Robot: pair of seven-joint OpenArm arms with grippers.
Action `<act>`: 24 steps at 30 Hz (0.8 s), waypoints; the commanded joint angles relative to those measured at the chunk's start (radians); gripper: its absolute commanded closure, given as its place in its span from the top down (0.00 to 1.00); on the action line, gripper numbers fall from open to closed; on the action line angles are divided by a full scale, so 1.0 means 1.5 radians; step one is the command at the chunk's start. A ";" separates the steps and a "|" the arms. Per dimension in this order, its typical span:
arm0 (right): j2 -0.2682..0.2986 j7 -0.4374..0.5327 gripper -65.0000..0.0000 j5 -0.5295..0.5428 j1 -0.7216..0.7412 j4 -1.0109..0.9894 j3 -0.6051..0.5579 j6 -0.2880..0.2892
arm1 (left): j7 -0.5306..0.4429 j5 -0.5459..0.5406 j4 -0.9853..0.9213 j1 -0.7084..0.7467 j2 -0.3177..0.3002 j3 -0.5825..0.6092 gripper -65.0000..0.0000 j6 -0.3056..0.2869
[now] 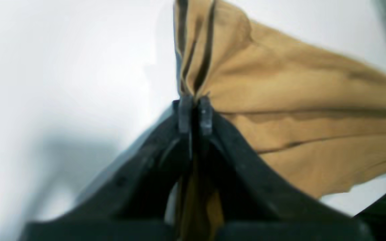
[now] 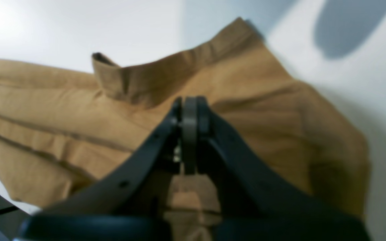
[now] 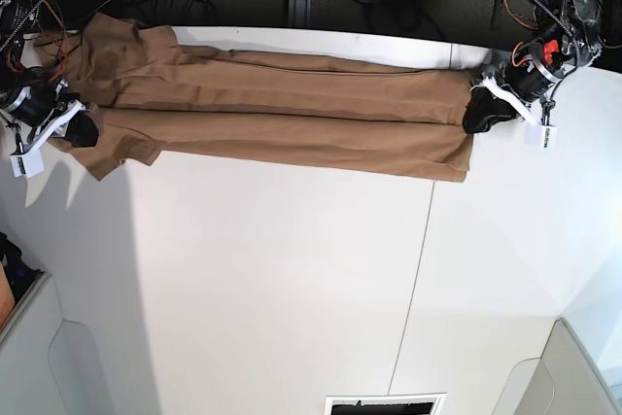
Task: Layout the t-shirt on the table in an organized manner, then fold the t-shirt properly
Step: 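Grasp the end of the folded strip with the left gripper, then fold the strip end with the left gripper toward the right gripper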
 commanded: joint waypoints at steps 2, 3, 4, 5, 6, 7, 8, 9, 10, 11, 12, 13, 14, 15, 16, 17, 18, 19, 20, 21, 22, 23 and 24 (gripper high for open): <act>0.011 0.009 0.00 0.008 0.007 0.008 0.005 0.002 | 0.003 0.018 0.036 -0.002 -0.023 -0.007 0.00 0.006; 0.011 0.009 0.00 0.009 0.007 0.008 0.005 0.002 | 0.003 0.028 0.048 -0.002 -0.031 -0.007 0.00 0.006; 0.011 0.009 0.00 0.009 0.007 0.008 0.006 0.002 | 0.002 0.036 0.060 -0.002 -0.039 -0.007 0.00 0.011; 0.011 0.010 0.00 0.009 0.007 0.008 0.006 0.002 | 0.002 0.038 0.067 -0.002 -0.049 -0.007 0.00 0.011; 0.011 0.011 0.00 0.011 0.007 0.008 0.006 0.002 | 0.002 0.040 0.072 -0.002 -0.059 -0.007 0.00 0.011; 0.011 0.014 0.00 0.012 0.007 0.008 0.006 0.002 | 0.002 0.042 0.073 -0.002 -0.068 -0.007 0.00 0.011; 0.011 0.017 0.00 0.012 0.007 0.008 0.006 0.002 | 0.002 0.042 0.073 -0.002 -0.077 -0.007 0.00 0.011; 0.011 0.019 0.00 0.012 0.007 0.008 0.006 0.002 | 0.002 0.044 0.073 -0.002 -0.086 -0.007 0.00 0.011; 0.011 0.021 0.00 0.012 0.007 0.008 0.006 0.002 | 0.002 0.048 0.074 -0.002 -0.094 -0.007 0.00 0.011; 0.011 0.023 0.00 0.013 0.007 0.008 0.006 0.002 | 0.002 0.053 0.077 -0.002 -0.102 -0.007 0.00 0.014; 0.011 0.024 0.00 0.014 0.007 0.008 0.006 0.002 | 0.002 0.058 0.084 -0.002 -0.110 -0.007 0.00 0.021; 0.011 0.024 0.00 0.014 0.007 0.008 0.006 0.002 | 0.003 0.063 0.095 -0.002 -0.117 -0.007 0.00 0.028; 0.011 0.024 0.00 0.014 0.007 0.008 0.006 0.002 | 0.003 0.065 0.110 -0.002 -0.124 -0.007 0.00 0.029; 0.011 0.024 0.00 0.014 0.007 0.008 0.006 0.002 | 0.003 0.066 0.128 -0.002 -0.130 -0.007 0.00 0.030; 0.011 0.024 0.00 0.014 0.007 0.008 0.006 0.002 | 0.007 0.066 0.149 -0.001 -0.136 -0.007 0.00 0.033; 0.010 0.024 0.00 0.014 0.007 0.008 0.006 0.002 | 0.014 0.066 0.171 -0.001 -0.140 -0.007 0.00 0.037; 0.008 0.024 0.00 0.014 0.007 0.008 0.006 0.002 | 0.023 0.066 0.196 -0.001 -0.142 -0.006 0.00 0.048; 0.005 0.024 0.00 0.014 0.007 0.008 0.006 0.002 | 0.029 0.065 0.221 0.000 -0.143 -0.006 0.00 0.054; 0.002 0.023 0.00 0.013 0.007 0.008 0.006 0.002 | 0.033 0.057 0.246 0.002 -0.142 -0.003 0.00 0.058; -0.003 0.022 0.00 0.013 0.007 0.008 0.006 0.002 | 0.036 0.053 0.269 0.004 -0.142 0.004 0.00 0.061; -0.008 0.021 0.00 0.011 0.007 0.008 0.006 0.002 | 0.037 0.053 0.290 0.004 -0.142 0.016 0.00 0.062; -0.013 0.021 0.00 0.009 0.007 0.008 0.006 0.002 | 0.038 0.054 0.308 0.004 -0.140 0.032 0.00 0.062; -0.019 0.021 0.00 0.006 0.007 0.008 0.006 0.002 | 0.038 0.057 0.322 0.004 -0.137 0.052 0.00 0.062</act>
